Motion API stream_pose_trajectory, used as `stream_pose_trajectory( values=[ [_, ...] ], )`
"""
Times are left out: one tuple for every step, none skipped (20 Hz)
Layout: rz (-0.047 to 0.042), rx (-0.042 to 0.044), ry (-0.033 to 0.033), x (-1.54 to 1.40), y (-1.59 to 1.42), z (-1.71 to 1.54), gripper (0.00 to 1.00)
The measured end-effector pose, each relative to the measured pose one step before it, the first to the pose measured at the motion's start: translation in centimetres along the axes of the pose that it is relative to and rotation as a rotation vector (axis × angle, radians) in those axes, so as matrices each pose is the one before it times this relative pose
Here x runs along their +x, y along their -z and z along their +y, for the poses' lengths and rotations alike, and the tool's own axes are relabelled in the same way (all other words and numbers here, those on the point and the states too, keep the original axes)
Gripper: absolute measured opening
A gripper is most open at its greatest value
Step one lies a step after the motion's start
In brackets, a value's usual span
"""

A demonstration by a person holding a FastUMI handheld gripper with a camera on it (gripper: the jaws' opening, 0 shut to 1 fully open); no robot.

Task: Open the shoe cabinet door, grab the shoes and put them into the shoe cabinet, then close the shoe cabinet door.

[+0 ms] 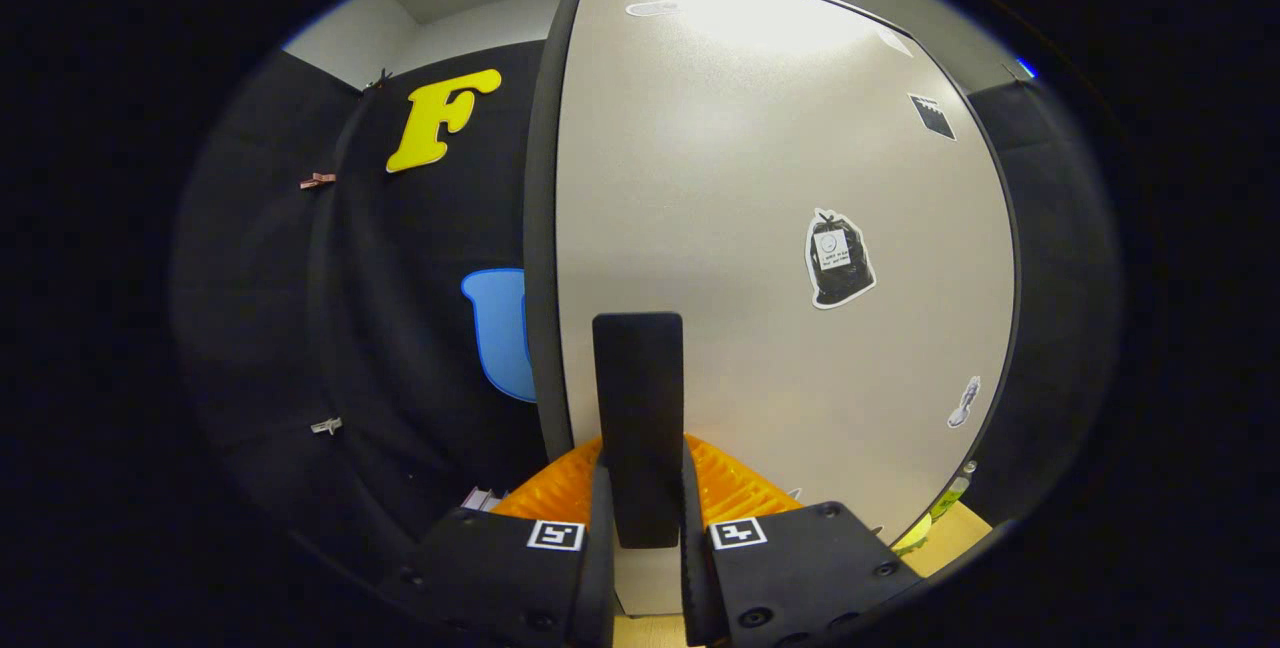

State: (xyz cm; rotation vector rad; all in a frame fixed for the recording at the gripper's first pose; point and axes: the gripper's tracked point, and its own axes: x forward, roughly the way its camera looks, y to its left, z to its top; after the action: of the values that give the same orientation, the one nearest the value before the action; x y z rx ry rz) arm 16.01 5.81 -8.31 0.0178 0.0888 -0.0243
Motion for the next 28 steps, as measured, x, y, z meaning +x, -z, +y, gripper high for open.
stream_pose_trajectory(
  values=[
    [0.00281,0.0103,-0.0126,-0.311,-0.034,0.057,0.31],
    [0.00498,0.00265,-0.01116,-0.459,-0.023,0.056,0.31],
    [0.00279,-0.00411,-0.00508,-0.477,-0.072,0.026,0.31],
    [0.00106,-0.00253,-0.00529,-0.595,-0.026,-0.064,0.31],
    [-0.00034,0.00537,-0.00669,-0.763,0.024,-0.07,0.31],
    [-0.0005,0.01235,-0.00716,-1.092,0.329,-0.342,0.31],
    [0.00226,0.0101,-0.00628,-1.07,0.046,-0.284,0.3],
    [0.00125,0.00575,-0.00349,-0.408,-0.219,-0.051,0.31],
    [0.00443,0.00368,-0.00173,-0.593,-0.054,-0.098,0.31],
    [0.0026,0.00071,-0.00266,-0.698,-0.046,-0.063,0.31],
    [0.00338,0.00005,-0.00311,-0.791,-0.086,-0.082,0.3],
    [0.00307,0.00065,-0.00485,-0.777,-0.023,-0.172,0.31],
    [0.00205,0.00055,-0.00485,-0.778,0.074,-0.306,0.31],
    [0.00301,-0.00084,-0.00605,-0.849,0.373,-0.642,0.31],
    [0.00439,0.00077,-0.0074,-0.798,-0.002,-0.328,0.31],
    [0.00214,0.00482,-0.00684,-0.435,-0.072,-0.157,0.31],
    [0.00185,0.00576,-0.00818,-0.574,-0.034,-0.226,0.31],
    [0.00072,0.00139,-0.00846,-0.428,0.009,-0.239,0.3],
    [0.00202,-0.00509,-0.00789,-0.507,0.005,-0.239,0.31],
    [0.0003,-0.00965,-0.00917,-0.585,0.025,-0.32,0.3],
    [0.00134,-0.00974,-0.01123,-0.43,-0.055,-0.319,0.3],
    [0.00171,-0.00447,-0.01457,-0.472,0.027,-0.313,0.3],
    [0.00264,0.00228,-0.01897,-0.531,-0.028,-0.346,0.3],
    [0.0008,0.00081,-0.01447,-0.563,0.058,-0.238,0.3],
    [0.00058,-0.00199,-0.01309,-0.605,-0.034,-0.335,0.3],
    [-0.00008,-0.00276,-0.01212,-0.571,-0.032,-0.438,0.3],
    [0.00053,-0.00077,-0.01217,-0.631,0.032,-0.439,0.3],
    [-0.00059,0.00064,-0.01421,-0.648,-0.015,-0.378,0.3]
  ],
)
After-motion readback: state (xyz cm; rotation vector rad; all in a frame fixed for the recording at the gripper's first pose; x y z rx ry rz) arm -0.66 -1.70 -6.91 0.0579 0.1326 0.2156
